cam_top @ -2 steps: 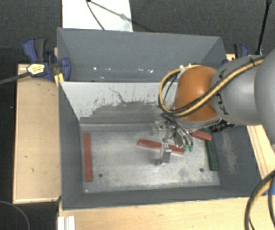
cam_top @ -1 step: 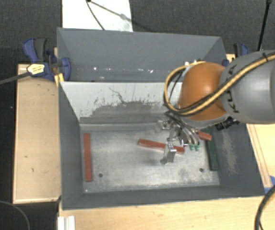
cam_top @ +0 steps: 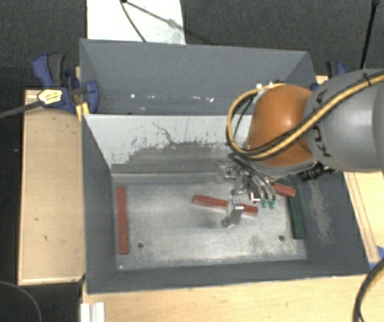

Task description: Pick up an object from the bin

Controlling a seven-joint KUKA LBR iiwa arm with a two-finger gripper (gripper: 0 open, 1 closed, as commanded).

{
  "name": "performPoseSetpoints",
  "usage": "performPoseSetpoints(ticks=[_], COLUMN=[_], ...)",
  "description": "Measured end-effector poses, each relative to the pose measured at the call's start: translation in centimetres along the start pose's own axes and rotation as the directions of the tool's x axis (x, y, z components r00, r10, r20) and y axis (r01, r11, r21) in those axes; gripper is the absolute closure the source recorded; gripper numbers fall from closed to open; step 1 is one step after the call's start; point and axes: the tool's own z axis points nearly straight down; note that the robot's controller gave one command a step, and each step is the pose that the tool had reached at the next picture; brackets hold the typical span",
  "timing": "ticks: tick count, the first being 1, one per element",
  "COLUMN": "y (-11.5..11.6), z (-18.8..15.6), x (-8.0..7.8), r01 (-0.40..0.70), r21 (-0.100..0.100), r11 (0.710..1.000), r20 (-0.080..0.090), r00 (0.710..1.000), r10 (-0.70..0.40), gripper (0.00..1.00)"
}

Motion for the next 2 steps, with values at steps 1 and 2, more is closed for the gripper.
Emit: performPoseSetpoints(ticks=[1,2], y=[-1.41,-1.38], z=[3.34,3.30], x=[1.14,1.10], r01=[-0.089,-0.089], r21=[0.001,0.001], r11=[0.996,0.996], r20=[-0.007,-0.006], r00=[0.996,0.996], r10=[0.089,0.089], gripper=[0.00,0.00])
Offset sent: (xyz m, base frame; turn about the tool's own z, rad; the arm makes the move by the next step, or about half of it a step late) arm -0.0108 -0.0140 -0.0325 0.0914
